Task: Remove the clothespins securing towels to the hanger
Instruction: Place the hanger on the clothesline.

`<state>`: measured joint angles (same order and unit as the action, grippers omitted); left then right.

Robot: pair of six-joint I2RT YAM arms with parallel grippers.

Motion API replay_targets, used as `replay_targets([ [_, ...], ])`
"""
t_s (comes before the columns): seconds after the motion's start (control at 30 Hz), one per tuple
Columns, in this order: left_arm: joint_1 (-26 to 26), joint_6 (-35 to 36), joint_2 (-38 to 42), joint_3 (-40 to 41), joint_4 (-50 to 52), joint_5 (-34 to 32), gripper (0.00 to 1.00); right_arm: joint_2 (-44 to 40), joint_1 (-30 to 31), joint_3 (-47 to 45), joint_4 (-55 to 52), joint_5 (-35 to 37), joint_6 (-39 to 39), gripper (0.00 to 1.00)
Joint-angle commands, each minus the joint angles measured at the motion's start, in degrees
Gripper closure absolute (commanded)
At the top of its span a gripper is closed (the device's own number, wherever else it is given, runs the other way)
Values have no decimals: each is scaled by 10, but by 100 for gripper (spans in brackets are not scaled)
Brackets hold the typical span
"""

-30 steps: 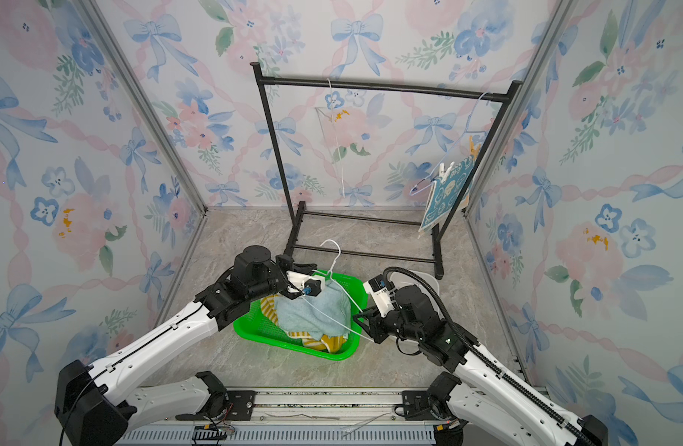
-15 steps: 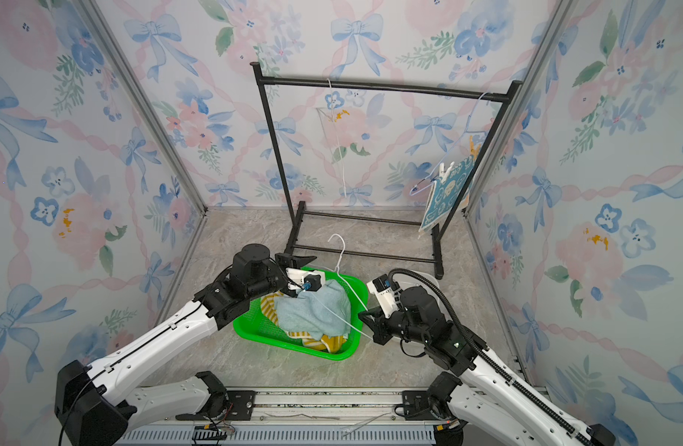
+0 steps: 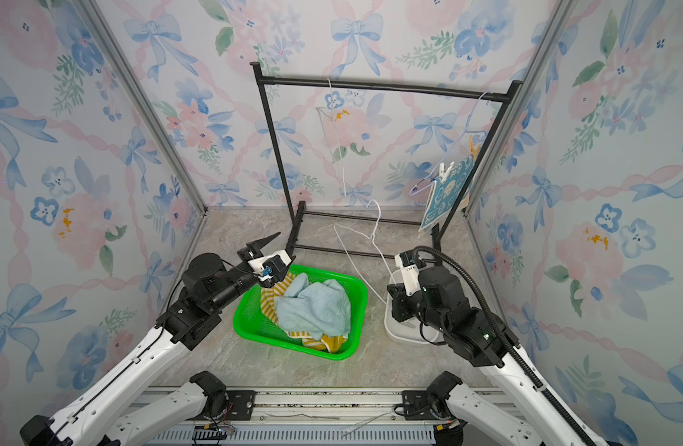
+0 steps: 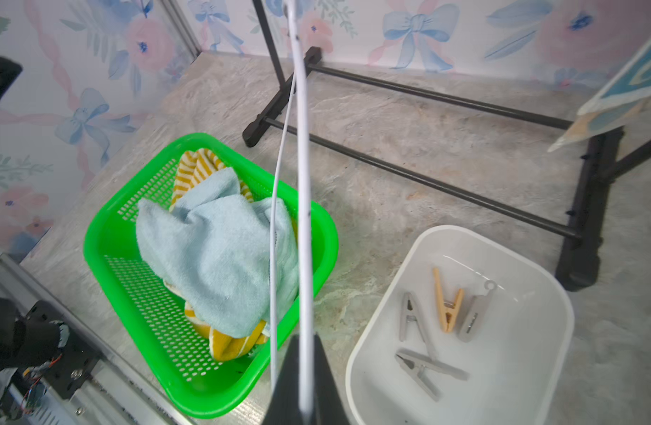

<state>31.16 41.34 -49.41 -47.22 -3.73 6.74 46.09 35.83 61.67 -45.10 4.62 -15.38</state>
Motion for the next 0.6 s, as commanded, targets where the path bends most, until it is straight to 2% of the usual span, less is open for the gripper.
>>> replay_targets([
  [0.0,-12,-66,23,32,17,-49,29,32,-30,46,-21,32,14,100],
  [0.17,-20,-84,68,81,54,-96,23,86,-49,106,1,36,39,100],
  [0.3,-22,-91,97,121,56,-111,17,136,-59,170,7,38,63,100],
  [0.4,-25,-123,112,156,34,-117,10,174,-73,223,1,36,72,100],
  [0.57,-31,-146,108,175,24,-112,2,232,-96,304,-10,32,91,100],
])
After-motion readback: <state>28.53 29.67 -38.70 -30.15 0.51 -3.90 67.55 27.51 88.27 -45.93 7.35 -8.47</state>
